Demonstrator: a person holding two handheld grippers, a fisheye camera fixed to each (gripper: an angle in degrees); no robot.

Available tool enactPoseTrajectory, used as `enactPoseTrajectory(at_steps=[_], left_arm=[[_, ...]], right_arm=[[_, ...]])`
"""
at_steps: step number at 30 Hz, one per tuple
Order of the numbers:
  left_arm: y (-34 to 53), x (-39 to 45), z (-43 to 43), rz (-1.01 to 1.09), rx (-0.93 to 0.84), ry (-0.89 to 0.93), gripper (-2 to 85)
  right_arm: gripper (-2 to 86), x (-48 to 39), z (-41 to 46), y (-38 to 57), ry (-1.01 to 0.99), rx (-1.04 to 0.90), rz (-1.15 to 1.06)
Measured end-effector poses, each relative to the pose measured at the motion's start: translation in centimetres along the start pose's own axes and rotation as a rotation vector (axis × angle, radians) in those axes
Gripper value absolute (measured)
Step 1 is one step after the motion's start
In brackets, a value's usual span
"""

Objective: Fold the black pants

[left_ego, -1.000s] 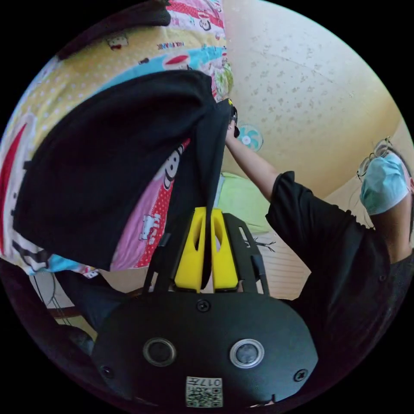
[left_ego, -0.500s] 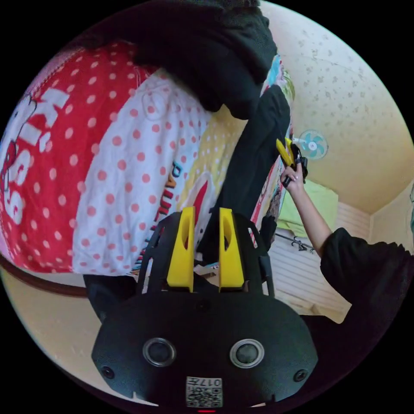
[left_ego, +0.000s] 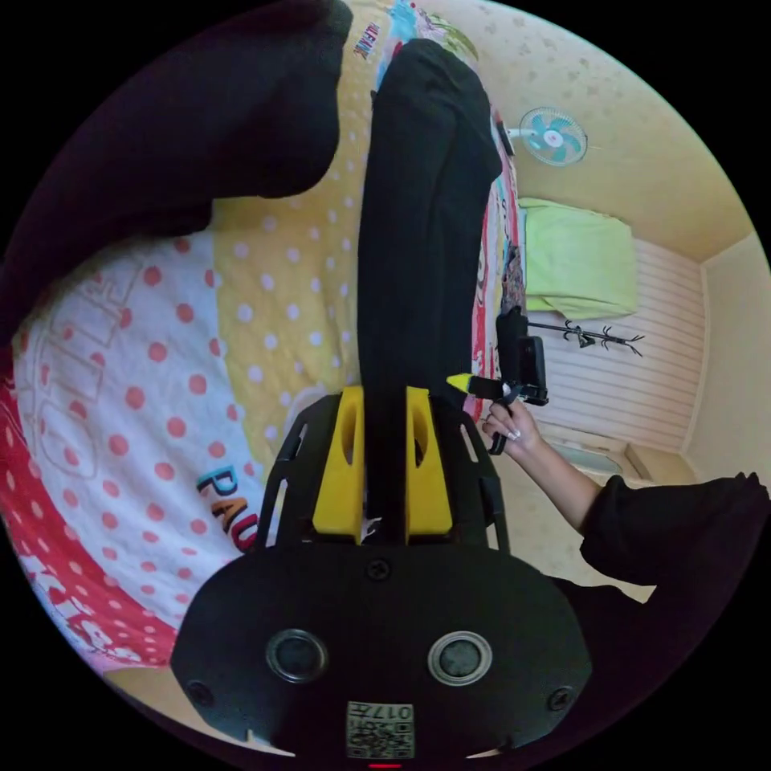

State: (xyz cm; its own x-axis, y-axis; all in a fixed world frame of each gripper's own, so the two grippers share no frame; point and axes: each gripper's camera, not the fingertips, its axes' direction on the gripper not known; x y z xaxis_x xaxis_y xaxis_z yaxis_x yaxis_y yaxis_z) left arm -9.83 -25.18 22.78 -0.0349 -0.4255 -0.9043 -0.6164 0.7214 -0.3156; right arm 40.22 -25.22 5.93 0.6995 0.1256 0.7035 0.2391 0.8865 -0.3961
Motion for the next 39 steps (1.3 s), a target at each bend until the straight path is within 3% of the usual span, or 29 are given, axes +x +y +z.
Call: enactPoseTrajectory(at_steps=[4, 6, 8, 10, 12, 14, 19, 22, 24, 28, 32, 34, 39], left_arm=[[2.5, 3.0, -1.2, 0.075, 0.092, 0.099, 3.3], [4.0, 3.8, -0.7, 0.052, 0.12, 0.058, 2.1], [5.2, 4.0, 1.5, -0.016, 0.065, -0.097, 1.0], [6.0, 4.0, 1.9, -0.069, 0.113, -0.153, 1.2], [6.2, 4.5, 1.5, -0.048, 0.184, -0.116, 6.0], [5.2, 4.9, 2.5, -0.035, 0.192, -0.127, 11.6], [4.4, 6.3, 6.1, -0.021, 0.161, -0.22, 8.1], [6.7, 8.0, 8.0, 0.02, 0.096, -0.096, 2.6], [8.9, 10.0, 7.8, 0.056, 0.096, -0.031, 1.9], [13.9, 12.5, 12.5, 0.013, -0.107, 0.022, 1.5], [16.7, 11.2, 17.2, -0.116, -0.322, -0.084, 2.7], [16.2, 10.5, 16.0, -0.145, -0.264, -0.13, 4.1], [11.2, 10.6, 7.9, -0.032, 0.141, -0.04, 8.1]], right_arm=[[3.0, -2.7, -4.0, 2.7, -0.015, 0.14, -0.091], [3.1, -2.4, -4.5, 5.1, 0.064, 0.172, -0.073], [3.5, -0.4, -3.0, 6.0, 0.161, 0.118, 0.057], [4.4, 1.1, -2.9, 6.7, 0.075, 0.128, 0.108], [7.2, 1.4, -4.8, 7.7, -0.032, 0.286, 0.116], [9.1, 1.0, -5.6, 7.8, 0.005, 0.369, 0.104], [7.2, 0.2, -2.6, 4.3, 0.054, 0.208, 0.053], [3.8, -1.2, -3.4, 5.4, 0.027, 0.099, -0.031], [3.1, -2.4, -5.3, 8.3, 0.131, 0.048, -0.069], [2.7, -1.4, -6.1, 13.5, 0.241, -0.081, -0.011], [3.5, 0.4, -6.7, 16.9, 0.201, -0.193, 0.108], [4.6, -0.1, -8.4, 16.3, 0.162, -0.165, 0.103], [10.6, -0.2, -16.0, 9.2, 0.013, 0.12, -0.002]])
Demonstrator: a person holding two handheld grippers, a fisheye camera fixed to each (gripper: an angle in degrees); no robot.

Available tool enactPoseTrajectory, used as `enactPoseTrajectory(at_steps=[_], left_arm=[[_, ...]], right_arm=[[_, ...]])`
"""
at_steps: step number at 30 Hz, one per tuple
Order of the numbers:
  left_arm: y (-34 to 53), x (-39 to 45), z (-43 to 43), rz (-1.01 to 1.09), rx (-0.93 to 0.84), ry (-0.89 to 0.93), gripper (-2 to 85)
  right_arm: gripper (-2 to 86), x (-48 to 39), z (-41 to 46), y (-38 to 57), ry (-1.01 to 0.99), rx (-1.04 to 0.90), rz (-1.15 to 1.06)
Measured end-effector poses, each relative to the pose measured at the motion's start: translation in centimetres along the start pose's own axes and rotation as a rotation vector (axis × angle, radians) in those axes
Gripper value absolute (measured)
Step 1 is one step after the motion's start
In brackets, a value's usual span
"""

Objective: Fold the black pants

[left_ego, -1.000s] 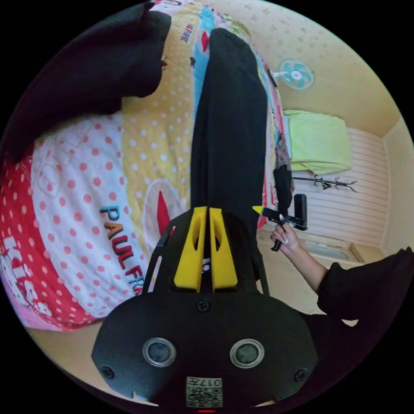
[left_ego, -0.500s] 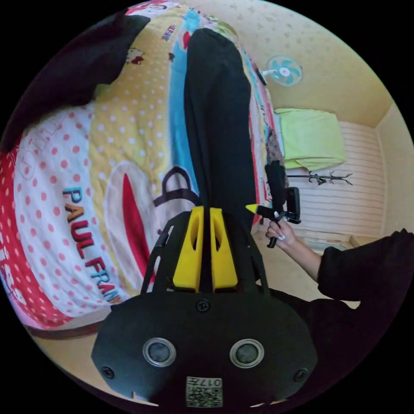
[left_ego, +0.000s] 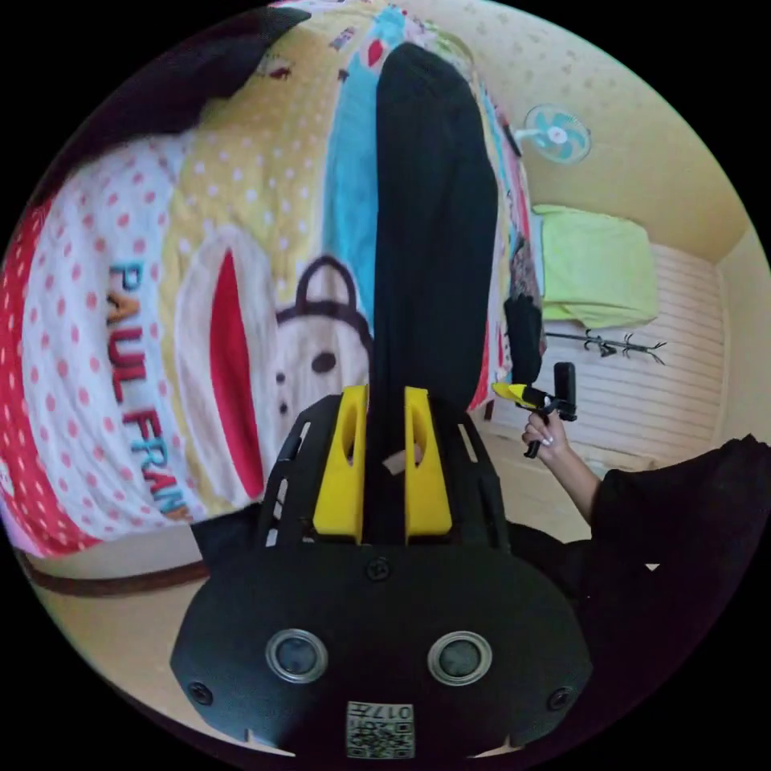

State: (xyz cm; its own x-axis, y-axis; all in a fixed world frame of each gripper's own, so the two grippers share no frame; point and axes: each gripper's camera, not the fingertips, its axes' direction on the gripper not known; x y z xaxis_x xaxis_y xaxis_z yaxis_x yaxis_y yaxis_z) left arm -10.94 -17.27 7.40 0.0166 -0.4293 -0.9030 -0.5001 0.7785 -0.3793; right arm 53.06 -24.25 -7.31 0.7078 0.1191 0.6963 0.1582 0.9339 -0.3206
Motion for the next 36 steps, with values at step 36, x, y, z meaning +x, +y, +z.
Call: enactPoseTrajectory(at_steps=[36], left_arm=[[3.1, 35.1, -27.5, 0.672, 0.303, 0.491, 1.9]], right_arm=[[-0.5, -42.7, -20.7, -2.7, -0.383, 0.269, -0.84]])
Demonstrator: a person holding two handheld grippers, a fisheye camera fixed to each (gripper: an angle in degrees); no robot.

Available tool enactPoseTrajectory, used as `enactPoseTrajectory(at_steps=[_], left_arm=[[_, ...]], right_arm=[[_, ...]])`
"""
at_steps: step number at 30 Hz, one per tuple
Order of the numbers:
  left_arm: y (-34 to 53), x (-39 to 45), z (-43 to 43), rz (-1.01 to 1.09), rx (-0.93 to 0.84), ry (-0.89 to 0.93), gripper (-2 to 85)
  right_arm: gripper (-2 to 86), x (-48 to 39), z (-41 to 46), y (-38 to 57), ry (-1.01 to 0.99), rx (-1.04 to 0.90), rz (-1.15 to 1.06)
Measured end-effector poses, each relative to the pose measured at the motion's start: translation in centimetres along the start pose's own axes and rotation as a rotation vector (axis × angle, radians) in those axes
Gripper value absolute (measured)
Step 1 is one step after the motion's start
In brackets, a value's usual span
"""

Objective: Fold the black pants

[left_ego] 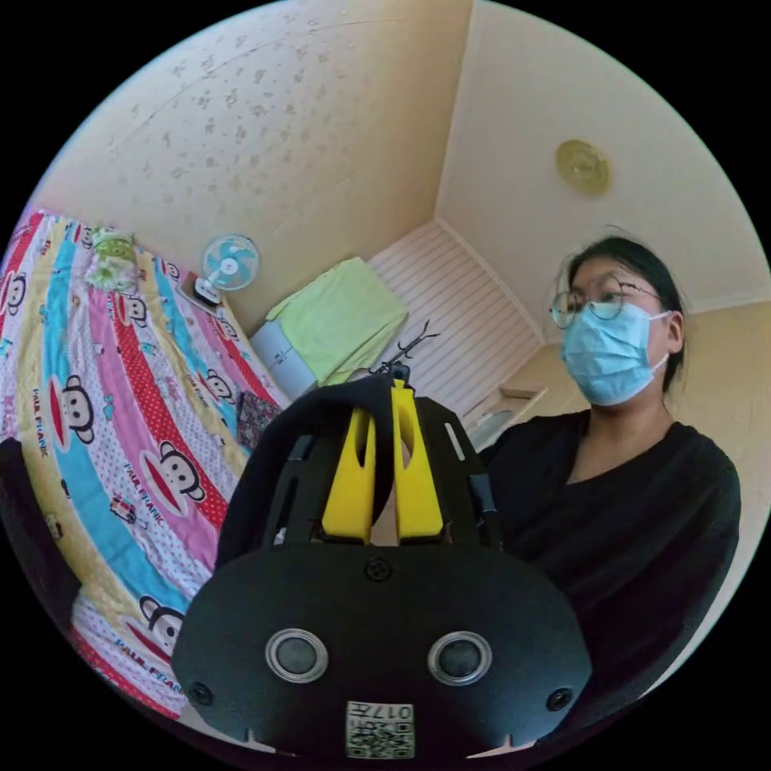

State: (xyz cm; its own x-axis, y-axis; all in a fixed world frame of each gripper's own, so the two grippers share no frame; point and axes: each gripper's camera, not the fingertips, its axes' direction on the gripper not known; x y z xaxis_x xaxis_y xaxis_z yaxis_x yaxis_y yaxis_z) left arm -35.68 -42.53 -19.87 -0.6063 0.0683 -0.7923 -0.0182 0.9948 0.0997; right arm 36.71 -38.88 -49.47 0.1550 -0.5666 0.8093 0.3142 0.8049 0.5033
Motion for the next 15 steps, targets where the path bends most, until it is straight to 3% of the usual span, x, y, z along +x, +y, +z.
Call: enactPoseTrajectory(at_steps=[2, 4, 5, 9, 12, 15], left_arm=[[-2.0, -3.6, 0.9, -0.091, -0.016, -0.173, 1.8], [-3.0, -8.1, 1.7, -0.226, -0.011, -0.236, 1.6], [-3.3, -11.5, 1.9, -0.341, 0.012, -0.222, 1.2], [-3.5, -18.9, 2.9, -0.47, 0.038, -0.228, 1.6], [-0.3, -22.9, 4.4, -0.562, -0.014, -0.338, 3.6], [7.6, -26.2, 6.5, -0.701, -0.064, -0.358, 5.3]], right_arm=[[-0.5, 4.2, 1.1, -1.5, 0.051, -0.024, 0.113], [-0.5, 9.4, 2.4, -2.6, 0.064, -0.05, 0.238], [-0.5, 12.9, 3.2, -3.1, 0.045, -0.047, 0.343], [-0.5, 19.4, 5.8, -3.2, 0.143, -0.061, 0.455], [-0.4, 20.0, 8.3, 0.3, 0.274, -0.176, 0.422], [0.0, 21.8, 9.3, 8.8, 0.269, -0.246, 0.522]])
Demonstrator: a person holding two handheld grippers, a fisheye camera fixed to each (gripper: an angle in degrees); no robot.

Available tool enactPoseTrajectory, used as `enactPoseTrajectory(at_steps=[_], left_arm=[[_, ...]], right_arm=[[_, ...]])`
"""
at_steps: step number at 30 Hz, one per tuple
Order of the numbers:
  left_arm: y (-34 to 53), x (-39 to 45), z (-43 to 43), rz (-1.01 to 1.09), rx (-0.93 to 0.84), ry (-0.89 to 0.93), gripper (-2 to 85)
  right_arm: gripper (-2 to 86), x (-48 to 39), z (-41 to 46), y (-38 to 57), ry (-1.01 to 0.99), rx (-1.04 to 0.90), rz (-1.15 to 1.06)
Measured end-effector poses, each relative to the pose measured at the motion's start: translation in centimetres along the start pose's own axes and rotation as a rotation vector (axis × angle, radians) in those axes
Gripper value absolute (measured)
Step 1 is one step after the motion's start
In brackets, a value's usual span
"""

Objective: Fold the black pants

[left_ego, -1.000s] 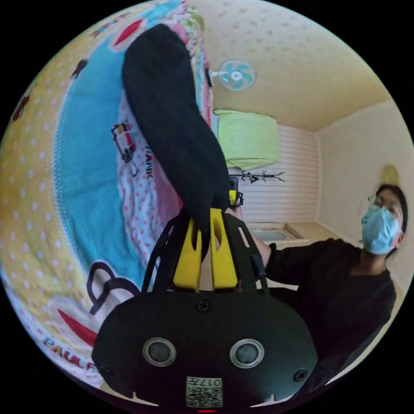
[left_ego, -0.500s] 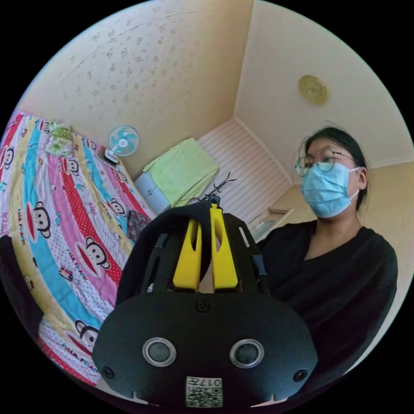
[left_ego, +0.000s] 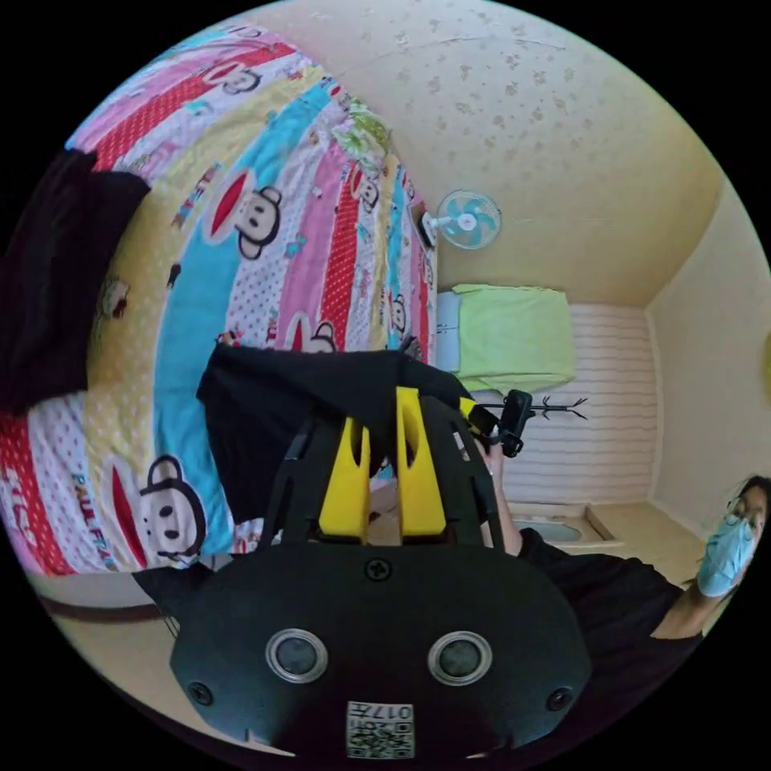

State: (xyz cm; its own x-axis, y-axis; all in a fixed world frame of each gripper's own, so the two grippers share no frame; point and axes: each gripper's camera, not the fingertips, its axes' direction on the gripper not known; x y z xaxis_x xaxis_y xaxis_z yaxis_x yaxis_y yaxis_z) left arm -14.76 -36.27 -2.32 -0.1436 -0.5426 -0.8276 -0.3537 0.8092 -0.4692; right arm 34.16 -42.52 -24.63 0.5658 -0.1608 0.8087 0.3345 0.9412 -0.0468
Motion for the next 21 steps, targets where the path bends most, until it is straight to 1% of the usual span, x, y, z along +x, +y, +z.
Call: enactPoseTrajectory(at_steps=[1, 3, 4, 5, 6, 7, 8, 10, 12, 14, 15, 16, 18, 20, 21], left_arm=[[2.5, -3.1, 1.9, -0.079, -0.043, 0.015, 6.1], [6.7, -7.6, 4.5, -0.214, -0.115, 0.026, 7.6], [9.4, -10.3, 6.0, -0.309, -0.177, 0.002, 8.9], [12.0, -12.8, 7.0, -0.415, -0.242, -0.037, 10.4], [13.2, -14.0, 7.2, -0.477, -0.272, -0.051, 11.3], [15.4, -16.0, 7.0, -0.597, -0.302, -0.058, 13.1], [16.7, -17.1, 6.2, -0.66, -0.275, -0.031, 14.8], [16.8, -17.5, 4.5, -0.666, -0.21, -0.018, 14.4], [14.8, -16.9, 3.1, -0.603, -0.183, -0.081, 14.7], [10.3, -15.3, 2.6, -0.441, -0.151, -0.174, 15.2], [9.1, -14.9, 2.7, -0.406, -0.143, -0.187, 15.3], [6.7, -14.6, 3.4, -0.354, -0.138, -0.185, 15.4], [3.4, -14.6, 4.8, -0.303, -0.148, -0.158, 15.5], [0.1, -15.2, 7.4, -0.285, -0.187, -0.225, 15.8], [-0.3, -15.5, 8.2, -0.291, -0.208, -0.241, 15.9]], right_arm=[[0.2, 1.5, 0.6, 1.5, -0.023, -0.016, 0.042], [1.7, 7.8, 2.6, 8.1, -0.111, -0.099, 0.249], [2.2, 9.3, 3.1, 9.7, -0.111, -0.128, 0.315], [5.2, 11.9, 3.6, 12.7, -0.095, -0.174, 0.469], [8.1, 13.7, 3.2, 15.1, -0.126, -0.163, 0.582], [9.4, 14.2, 2.8, 15.9, -0.144, -0.141, 0.616], [11.4, 14.7, 1.8, 16.8, -0.139, -0.105, 0.66], [13.1, 14.8, 0.5, 16.3, -0.071, -0.085, 0.662], [14.6, 14.6, -0.9, 13.4, -0.016, -0.028, 0.598], [16.3, 14.8, -1.3, 10.5, 0.013, 0.028, 0.565], [17.5, 15.3, -0.8, 8.2, 0.019, 0.029, 0.525], [17.9, 15.6, -0.3, 7.1, 0.026, 0.018, 0.507], [19.7, 17.6, 3.3, 3.3, 0.05, -0.074, 0.479], [21.6, 19.1, 7.3, 2.0, -0.009, -0.176, 0.514], [22.3, 18.9, 8.6, 1.7, 0.026, -0.164, 0.514]])
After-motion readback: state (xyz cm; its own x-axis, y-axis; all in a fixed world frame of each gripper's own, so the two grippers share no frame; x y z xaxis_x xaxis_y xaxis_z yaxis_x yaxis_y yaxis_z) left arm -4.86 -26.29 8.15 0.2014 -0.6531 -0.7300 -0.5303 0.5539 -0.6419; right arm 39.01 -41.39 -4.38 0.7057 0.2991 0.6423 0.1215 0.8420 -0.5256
